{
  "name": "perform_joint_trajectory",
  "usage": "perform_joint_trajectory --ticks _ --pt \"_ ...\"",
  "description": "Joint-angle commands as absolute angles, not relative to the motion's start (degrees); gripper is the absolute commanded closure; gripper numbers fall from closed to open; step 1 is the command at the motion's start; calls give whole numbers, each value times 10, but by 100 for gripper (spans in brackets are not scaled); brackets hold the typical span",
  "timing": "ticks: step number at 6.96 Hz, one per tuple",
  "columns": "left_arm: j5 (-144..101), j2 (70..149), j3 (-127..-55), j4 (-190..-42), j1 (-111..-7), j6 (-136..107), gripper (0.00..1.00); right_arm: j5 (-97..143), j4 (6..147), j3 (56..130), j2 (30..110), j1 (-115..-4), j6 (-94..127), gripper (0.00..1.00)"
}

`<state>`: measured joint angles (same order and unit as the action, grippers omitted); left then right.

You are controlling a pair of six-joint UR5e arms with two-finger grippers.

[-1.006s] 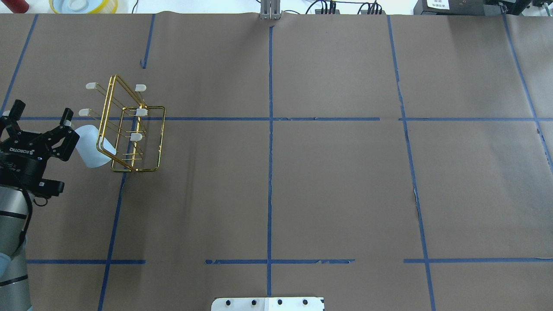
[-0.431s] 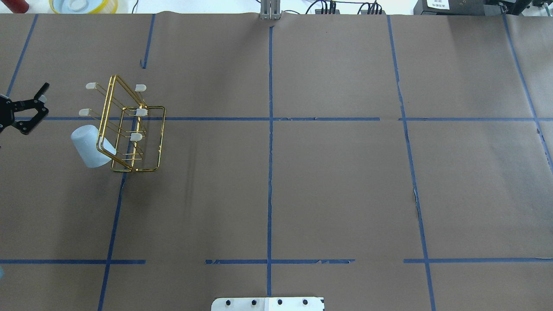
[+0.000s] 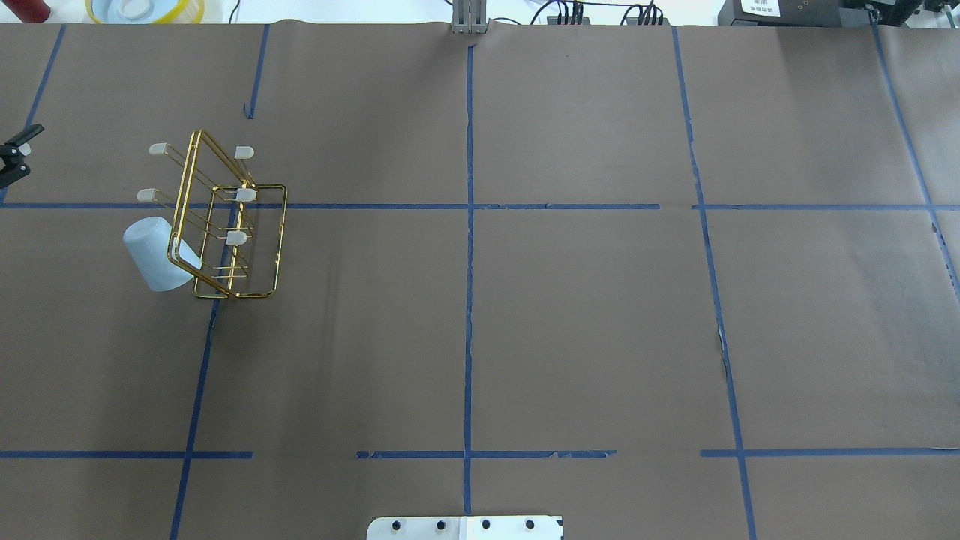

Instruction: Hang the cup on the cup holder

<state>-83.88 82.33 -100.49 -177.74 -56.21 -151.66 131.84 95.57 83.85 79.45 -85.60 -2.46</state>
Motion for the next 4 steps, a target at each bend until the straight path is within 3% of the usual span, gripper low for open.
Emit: perform_joint_trajectory --ticks 1,4 --pt "-976 822 -1004 -1684 -640 -1351 0 1318 955 838 795 -856 -25 0" --pt "-1074 790 -1000 -1613 -690 -1101 0 1318 955 838 795 -855 -25 0"
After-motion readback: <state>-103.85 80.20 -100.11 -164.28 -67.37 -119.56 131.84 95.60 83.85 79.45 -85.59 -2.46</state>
